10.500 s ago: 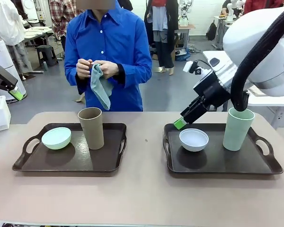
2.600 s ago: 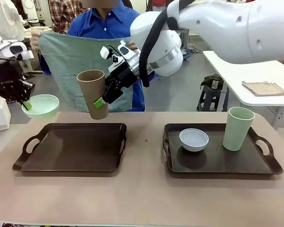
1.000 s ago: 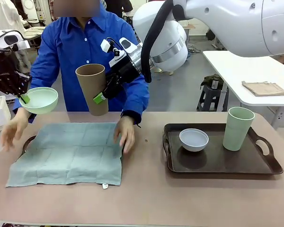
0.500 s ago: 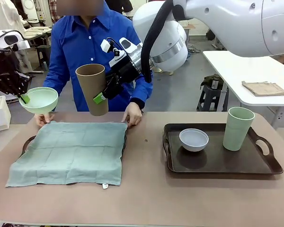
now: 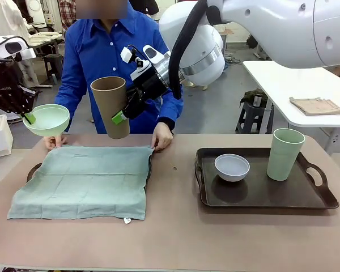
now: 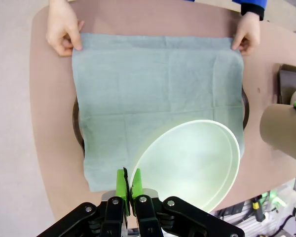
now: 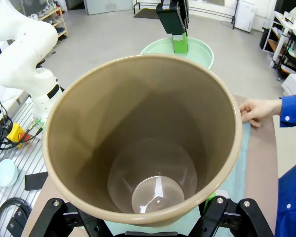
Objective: Set up a tray with a mat and arrange the tableware.
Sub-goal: Place the Picnic Bowl and Reusable plastic cup back onto the Handle tray in front of the human's position, then pick up the Picnic Bowl and Reusable plastic cup from the Handle tray in front of the human's position and hold them in the air.
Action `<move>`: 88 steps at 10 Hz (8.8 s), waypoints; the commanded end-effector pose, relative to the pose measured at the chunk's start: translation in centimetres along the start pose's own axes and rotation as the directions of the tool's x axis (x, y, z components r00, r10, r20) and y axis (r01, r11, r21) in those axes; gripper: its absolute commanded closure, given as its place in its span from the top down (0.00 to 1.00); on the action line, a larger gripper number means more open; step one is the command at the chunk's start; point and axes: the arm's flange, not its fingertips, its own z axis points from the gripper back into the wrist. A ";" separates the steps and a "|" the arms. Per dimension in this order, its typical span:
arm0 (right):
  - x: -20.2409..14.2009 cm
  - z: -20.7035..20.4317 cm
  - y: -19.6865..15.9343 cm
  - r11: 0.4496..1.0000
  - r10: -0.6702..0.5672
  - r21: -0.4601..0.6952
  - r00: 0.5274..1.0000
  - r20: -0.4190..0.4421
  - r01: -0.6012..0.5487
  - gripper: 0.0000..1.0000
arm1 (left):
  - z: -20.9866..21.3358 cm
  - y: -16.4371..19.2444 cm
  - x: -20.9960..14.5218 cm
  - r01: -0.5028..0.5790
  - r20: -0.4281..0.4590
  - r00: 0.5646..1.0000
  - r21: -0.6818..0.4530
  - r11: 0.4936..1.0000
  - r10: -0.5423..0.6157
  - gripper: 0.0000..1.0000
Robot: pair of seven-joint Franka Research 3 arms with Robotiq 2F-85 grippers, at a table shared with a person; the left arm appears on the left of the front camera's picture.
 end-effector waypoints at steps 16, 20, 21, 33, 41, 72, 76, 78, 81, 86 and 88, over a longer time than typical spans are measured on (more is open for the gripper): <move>-10.6 -6.2 -3.2 0.997 0.049 0.050 0.995 0.082 -0.054 0.85 | -10.6 -0.8 1.3 0.001 -0.119 0.993 -0.018 1.000 -0.003 0.04; -13.0 -7.8 -4.4 0.995 0.063 0.078 0.995 0.081 -0.070 0.85 | -15.0 -0.3 2.8 -0.041 -0.187 0.982 -0.073 0.996 0.027 0.04; -13.6 -8.1 -4.6 0.994 0.056 0.087 0.996 0.066 -0.062 0.85 | -16.0 -0.2 3.3 -0.046 -0.181 0.983 -0.087 0.995 0.030 0.04; -15.9 -8.7 -5.0 0.994 0.044 0.099 0.998 0.043 -0.048 0.85 | -22.3 -0.3 3.5 -0.046 -0.146 0.988 -0.019 0.999 0.043 0.04; -16.2 -8.0 -4.3 0.993 -0.023 0.113 0.995 -0.097 0.034 1.00 | -22.2 -0.1 2.9 -0.049 -0.193 0.980 0.004 0.999 0.049 1.00; 0.4 16.7 11.6 0.430 -0.903 -0.598 0.320 -0.288 0.676 1.00 | -0.6 -10.2 1.7 0.239 -0.077 0.967 -0.062 0.969 -0.244 0.83; 0.4 16.7 11.6 0.430 -0.903 -0.598 0.320 -0.288 0.676 1.00 | -0.6 -10.2 1.7 0.239 -0.077 0.967 -0.062 0.969 -0.244 0.83; 0.4 16.7 11.6 0.430 -0.903 -0.598 0.320 -0.288 0.676 1.00 | -0.6 -10.2 1.7 0.239 -0.077 0.967 -0.062 0.969 -0.244 0.83; 0.4 16.7 11.6 0.430 -0.903 -0.598 0.320 -0.288 0.676 1.00 | -0.6 -10.2 1.7 0.239 -0.077 0.967 -0.062 0.969 -0.244 0.83; 0.7 16.7 11.3 0.432 -0.902 -0.589 0.322 -0.288 0.683 1.00 | -0.5 -10.5 2.0 0.225 -0.083 0.970 -0.044 0.973 -0.228 0.84; -1.0 19.8 14.6 0.303 -0.948 -0.741 0.266 -0.173 0.599 1.00 | 0.2 -6.7 2.0 0.210 -0.075 0.973 -0.091 0.973 -0.217 0.84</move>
